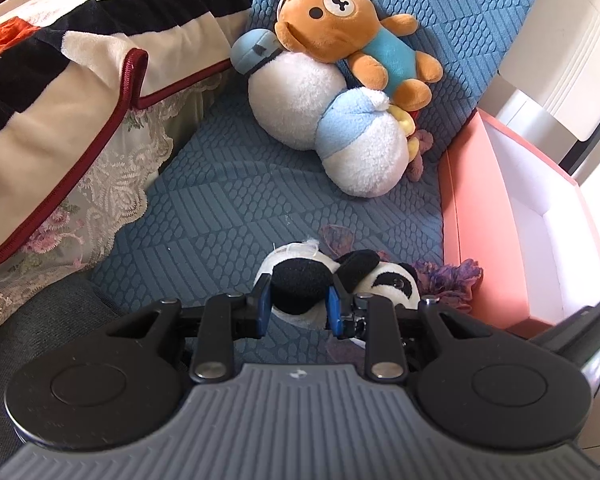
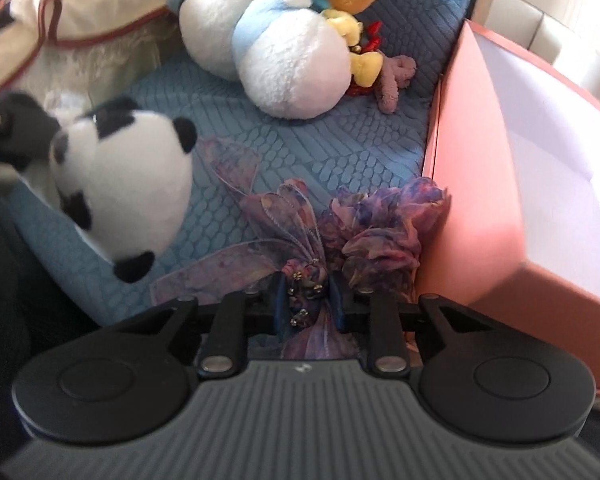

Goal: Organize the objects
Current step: 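Lift the purple ribbon and panda with both tools over the pink box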

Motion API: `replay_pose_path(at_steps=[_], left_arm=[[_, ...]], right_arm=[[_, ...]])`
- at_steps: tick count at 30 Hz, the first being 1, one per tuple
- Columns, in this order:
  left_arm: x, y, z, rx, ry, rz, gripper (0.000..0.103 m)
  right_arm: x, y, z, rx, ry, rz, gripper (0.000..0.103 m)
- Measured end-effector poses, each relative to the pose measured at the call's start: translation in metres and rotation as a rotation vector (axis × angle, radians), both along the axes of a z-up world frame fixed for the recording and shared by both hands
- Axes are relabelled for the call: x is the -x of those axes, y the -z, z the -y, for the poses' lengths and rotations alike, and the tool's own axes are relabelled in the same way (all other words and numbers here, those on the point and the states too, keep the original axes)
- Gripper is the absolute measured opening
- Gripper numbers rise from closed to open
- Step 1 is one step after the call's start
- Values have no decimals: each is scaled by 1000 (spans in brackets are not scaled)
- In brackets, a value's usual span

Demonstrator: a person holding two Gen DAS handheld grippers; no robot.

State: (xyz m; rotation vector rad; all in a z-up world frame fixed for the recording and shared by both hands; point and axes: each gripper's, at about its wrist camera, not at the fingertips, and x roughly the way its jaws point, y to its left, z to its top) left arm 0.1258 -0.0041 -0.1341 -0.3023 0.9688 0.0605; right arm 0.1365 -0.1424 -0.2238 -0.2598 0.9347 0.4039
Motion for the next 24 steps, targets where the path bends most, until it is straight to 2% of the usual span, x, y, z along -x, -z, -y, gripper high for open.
replay_pose_path(at_steps=[6,13,24], left_arm=[[-6,-12,6,13,3,20,33],[-11,-43,14,15,3,58,33],[-29,-104,39,26,-4,139,33]], right_arm=[[5,-35,12,-130,43,-31,26],[8,-85,31,-230,50,-36,26],[-13,-168,73,-319,49,35,26]])
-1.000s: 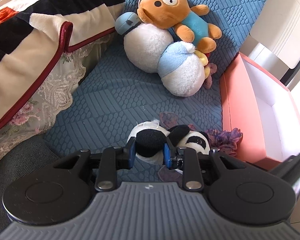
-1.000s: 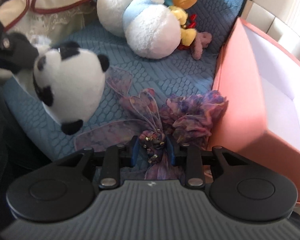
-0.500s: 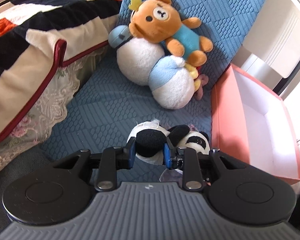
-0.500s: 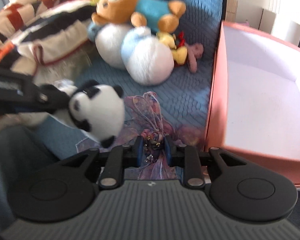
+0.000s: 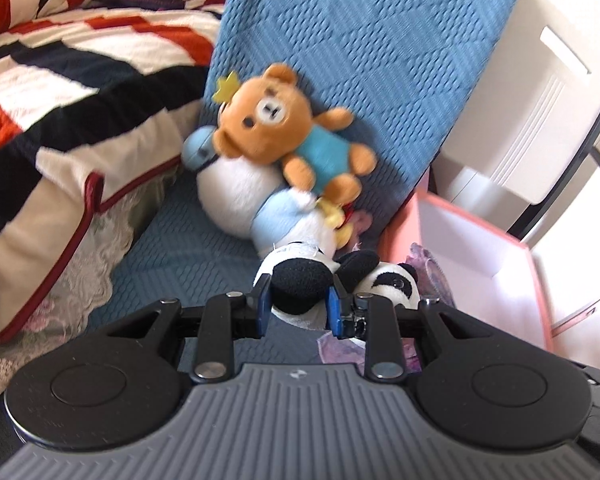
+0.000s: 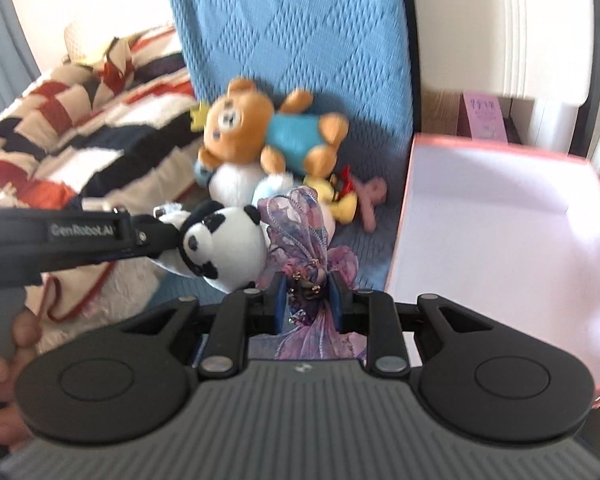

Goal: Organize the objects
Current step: 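Lift the purple ribbon and panda with both tools over the pink box, then open both tools to drop the ribbon and panda into the pink box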

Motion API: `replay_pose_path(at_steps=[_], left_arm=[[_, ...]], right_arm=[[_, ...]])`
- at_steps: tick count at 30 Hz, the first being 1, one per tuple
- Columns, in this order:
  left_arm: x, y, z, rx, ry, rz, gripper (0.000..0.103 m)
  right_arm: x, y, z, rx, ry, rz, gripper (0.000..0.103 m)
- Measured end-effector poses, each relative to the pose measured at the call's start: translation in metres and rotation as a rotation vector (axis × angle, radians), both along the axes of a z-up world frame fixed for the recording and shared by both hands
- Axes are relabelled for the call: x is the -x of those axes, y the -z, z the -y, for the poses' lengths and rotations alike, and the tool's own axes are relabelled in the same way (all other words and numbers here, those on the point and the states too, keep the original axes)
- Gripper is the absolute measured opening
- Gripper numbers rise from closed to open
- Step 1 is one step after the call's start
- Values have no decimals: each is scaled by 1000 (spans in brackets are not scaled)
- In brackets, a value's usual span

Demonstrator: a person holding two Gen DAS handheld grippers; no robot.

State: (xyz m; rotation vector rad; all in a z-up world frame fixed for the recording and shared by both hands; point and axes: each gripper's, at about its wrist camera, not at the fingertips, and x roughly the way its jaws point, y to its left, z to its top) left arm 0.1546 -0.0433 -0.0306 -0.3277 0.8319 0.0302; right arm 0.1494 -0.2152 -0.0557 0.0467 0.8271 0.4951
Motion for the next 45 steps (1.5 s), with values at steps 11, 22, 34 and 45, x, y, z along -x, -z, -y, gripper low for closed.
replay_pose_path(at_steps=[11,22,34,45], left_arm=[[-31,-42,60,-22,98,47,33],[-60,-9,145,1,241,-8,33],[-86,42,204,0,327,-122,33],[-83,27,195,14,329,-120,59]], right_arm=[[-25,-51,48,-12,53,113,26],[-53,-23,112,31,189,78,26],[-77,45,163,71,301,-67,26],[-78,40,170,19,316,-85,84]])
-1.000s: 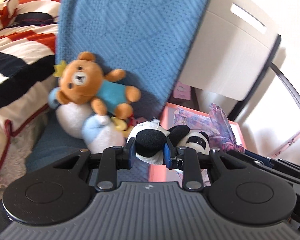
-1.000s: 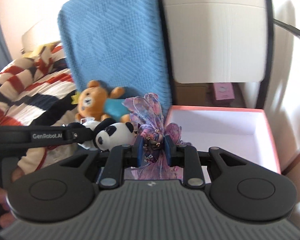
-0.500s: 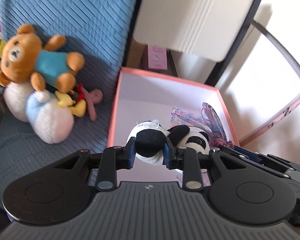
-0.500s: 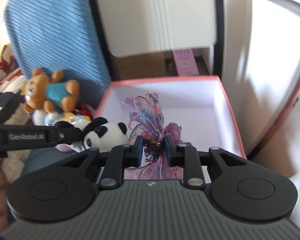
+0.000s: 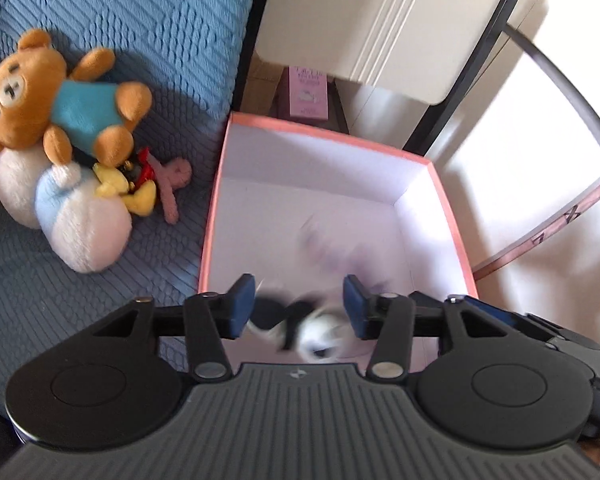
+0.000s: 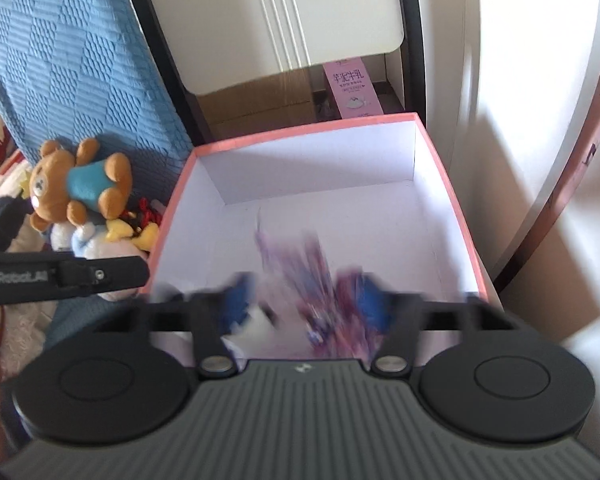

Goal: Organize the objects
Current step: 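Open both tools to drop the ribbon and panda into the pink box, then move both tools back toward the orange bear and white plush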

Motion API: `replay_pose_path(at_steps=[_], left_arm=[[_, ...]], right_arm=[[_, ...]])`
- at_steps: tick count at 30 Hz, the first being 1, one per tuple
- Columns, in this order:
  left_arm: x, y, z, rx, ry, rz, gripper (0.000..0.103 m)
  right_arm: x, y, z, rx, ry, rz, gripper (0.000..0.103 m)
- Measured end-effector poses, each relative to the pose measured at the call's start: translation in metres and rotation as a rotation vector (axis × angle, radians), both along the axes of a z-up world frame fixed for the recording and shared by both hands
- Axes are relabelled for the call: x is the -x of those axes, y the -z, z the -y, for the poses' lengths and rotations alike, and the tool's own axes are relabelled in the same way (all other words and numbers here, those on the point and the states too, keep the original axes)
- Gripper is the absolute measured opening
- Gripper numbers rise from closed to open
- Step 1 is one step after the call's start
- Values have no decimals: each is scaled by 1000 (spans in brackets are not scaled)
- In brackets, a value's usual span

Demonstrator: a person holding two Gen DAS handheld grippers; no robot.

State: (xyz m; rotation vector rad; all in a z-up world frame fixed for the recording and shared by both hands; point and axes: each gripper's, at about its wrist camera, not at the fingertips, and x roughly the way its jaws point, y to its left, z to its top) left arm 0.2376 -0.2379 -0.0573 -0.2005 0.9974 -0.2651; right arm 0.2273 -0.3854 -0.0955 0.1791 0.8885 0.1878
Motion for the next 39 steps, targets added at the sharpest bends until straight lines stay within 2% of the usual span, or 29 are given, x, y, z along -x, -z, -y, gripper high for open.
replay_pose_path(at_steps=[4,14,21,23,25,31,37,39], left_arm=[[10,-21,-12,-14,-3,43,63],[49,-75,-61,18,-40,128,64],[88,-108,-106,44,-51,186,69],[98,-115,-120,51,-63,204,70],[108,-119,-136,36,-78,220,72],[130,-109,-184,9,-136,220,74],[138,-77,-221,-22,-189,179,74],[138,-68,-229,-34,-199,174,74]], right_arm=[[4,-16,-4,-7,-4,27,84],[34,-65,-34,12,-45,90,84],[65,-97,-61,33,-58,128,86],[72,-102,-72,37,-84,118,98],[81,-106,-85,34,-100,120,103],[105,-113,-120,10,-149,126,103],[108,-115,-153,62,-204,61,103],[111,-117,-158,73,-185,63,103]])
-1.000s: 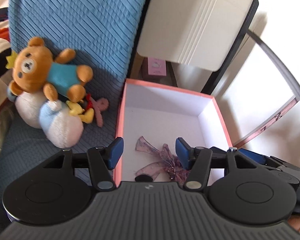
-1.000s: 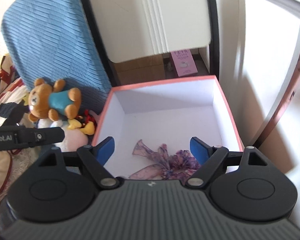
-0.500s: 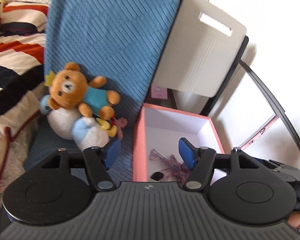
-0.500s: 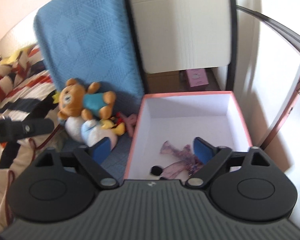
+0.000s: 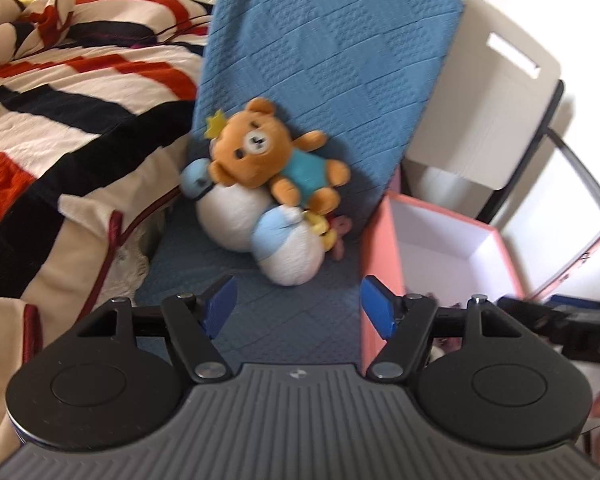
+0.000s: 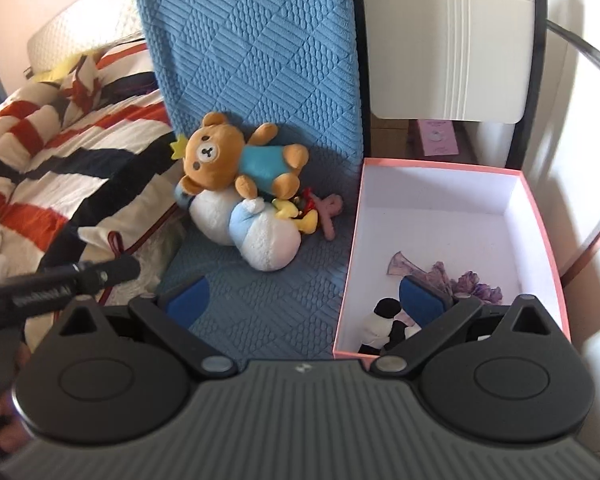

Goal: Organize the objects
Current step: 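Move both tools back toward the orange bear and white plush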

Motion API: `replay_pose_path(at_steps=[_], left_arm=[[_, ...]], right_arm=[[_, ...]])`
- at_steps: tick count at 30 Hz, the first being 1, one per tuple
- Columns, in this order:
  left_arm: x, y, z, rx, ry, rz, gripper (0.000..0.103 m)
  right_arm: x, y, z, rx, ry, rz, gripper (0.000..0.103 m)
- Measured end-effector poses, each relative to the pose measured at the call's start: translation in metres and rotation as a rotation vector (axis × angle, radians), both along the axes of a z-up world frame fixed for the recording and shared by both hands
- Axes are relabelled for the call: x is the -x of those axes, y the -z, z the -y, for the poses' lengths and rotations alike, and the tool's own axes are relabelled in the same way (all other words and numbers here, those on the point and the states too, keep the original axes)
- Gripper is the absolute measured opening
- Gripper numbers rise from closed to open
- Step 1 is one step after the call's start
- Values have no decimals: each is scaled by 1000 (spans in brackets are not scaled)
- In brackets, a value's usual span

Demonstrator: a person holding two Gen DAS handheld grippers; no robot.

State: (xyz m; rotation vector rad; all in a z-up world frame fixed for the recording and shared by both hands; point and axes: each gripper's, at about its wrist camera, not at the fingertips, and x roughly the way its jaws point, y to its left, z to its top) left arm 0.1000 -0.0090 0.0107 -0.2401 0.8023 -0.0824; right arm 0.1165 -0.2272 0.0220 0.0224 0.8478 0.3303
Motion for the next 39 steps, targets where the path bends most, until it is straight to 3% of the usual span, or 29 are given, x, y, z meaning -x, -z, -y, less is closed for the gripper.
replay_pose_path(at_steps=[6,11,17,27,32,39], left_arm=[[-12,32,-18,-26,-34,-42,74],[-25,47,-24,-44,-56,-80,74],[-42,55,-19,-64,-60,-94,74],[-62,62,-1,-47,-31,-92,74],[-76,73,4,-27,-17,-109,74],[-106,90,0,58,-32,-111,74]], right_arm=[[4,-15,-14,93,17,8,103],[2,-37,-24,77,-9,-64,103],[0,-65,-26,70,-34,-32,103],[-17,-48,-27,117,-39,-66,103],[-28,-51,-20,86,-17,-65,103],[-50,-39,-39,160,-22,-55,103]])
